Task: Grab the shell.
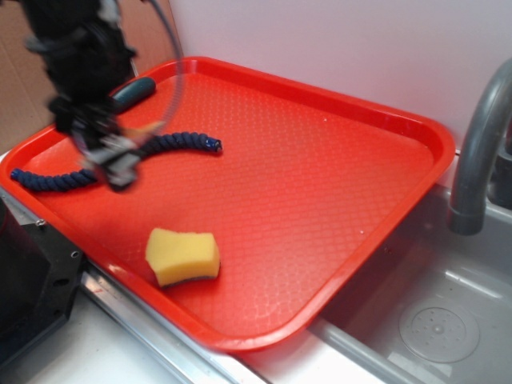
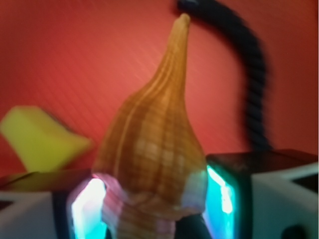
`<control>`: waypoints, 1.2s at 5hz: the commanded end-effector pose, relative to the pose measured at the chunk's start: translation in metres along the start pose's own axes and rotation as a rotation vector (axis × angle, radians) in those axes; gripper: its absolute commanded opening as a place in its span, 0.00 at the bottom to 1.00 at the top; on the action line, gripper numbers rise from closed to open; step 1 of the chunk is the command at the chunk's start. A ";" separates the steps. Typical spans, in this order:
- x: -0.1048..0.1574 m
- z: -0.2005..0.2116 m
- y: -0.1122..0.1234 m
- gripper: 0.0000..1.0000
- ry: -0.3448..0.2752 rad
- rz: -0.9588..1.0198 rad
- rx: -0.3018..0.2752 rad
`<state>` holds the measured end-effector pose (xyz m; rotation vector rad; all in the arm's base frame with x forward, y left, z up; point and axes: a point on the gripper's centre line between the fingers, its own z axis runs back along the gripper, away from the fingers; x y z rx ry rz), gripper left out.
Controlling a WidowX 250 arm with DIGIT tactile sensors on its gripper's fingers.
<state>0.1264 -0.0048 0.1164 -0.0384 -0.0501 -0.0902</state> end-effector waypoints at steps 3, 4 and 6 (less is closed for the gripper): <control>0.093 0.130 -0.022 0.00 -0.007 -0.108 0.132; 0.094 0.121 -0.019 0.51 0.009 -0.085 0.104; 0.094 0.121 -0.019 1.00 0.009 -0.085 0.104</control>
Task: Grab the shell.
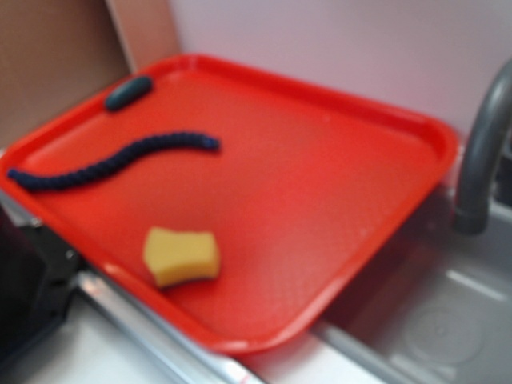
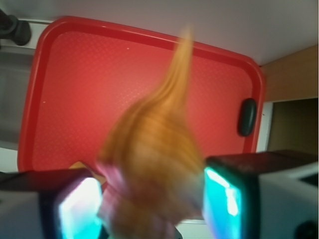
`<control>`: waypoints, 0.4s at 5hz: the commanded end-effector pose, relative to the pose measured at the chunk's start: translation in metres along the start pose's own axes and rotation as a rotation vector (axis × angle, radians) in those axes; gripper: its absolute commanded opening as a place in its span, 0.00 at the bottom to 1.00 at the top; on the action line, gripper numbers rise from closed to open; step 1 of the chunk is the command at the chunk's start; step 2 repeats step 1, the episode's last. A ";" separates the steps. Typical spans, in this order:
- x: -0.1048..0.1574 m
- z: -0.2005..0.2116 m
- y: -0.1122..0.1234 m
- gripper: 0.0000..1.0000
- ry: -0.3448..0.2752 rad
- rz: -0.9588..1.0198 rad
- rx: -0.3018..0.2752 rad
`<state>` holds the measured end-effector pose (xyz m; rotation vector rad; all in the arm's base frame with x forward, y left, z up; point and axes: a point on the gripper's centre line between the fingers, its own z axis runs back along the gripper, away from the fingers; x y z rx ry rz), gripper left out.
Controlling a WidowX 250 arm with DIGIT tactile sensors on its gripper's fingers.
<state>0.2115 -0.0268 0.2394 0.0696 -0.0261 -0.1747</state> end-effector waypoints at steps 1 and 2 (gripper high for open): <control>0.001 0.003 0.000 1.00 -0.021 0.003 0.001; 0.001 0.003 0.000 1.00 -0.021 0.003 0.001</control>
